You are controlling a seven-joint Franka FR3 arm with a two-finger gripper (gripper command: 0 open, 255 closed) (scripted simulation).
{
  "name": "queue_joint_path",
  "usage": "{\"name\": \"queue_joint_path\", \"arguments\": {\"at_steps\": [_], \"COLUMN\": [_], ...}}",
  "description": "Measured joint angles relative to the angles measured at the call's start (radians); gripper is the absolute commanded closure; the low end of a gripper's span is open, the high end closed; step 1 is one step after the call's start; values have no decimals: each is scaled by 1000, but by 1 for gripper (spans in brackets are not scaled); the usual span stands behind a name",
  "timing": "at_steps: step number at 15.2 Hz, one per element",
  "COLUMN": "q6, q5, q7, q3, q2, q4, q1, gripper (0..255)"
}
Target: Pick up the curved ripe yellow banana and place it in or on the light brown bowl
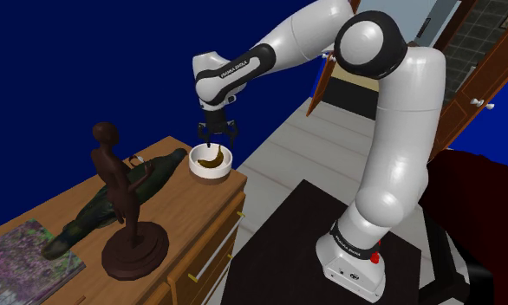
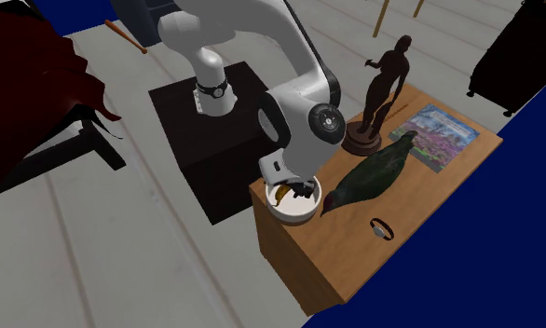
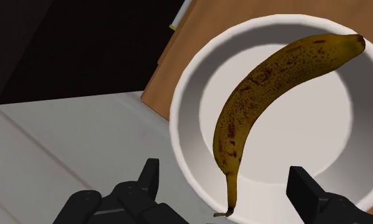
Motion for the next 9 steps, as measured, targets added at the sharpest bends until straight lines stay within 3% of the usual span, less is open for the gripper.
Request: {"name": "queue_joint_path", "arguments": {"at_steps": [3,9], "q6": [-68,-83], "q5": [9,11], "q7": [-7,-8], "q3": [5,6], "q2": [-15,-18], "q4": [54,66], "q1": [2,3], "gripper": [0,0]}}
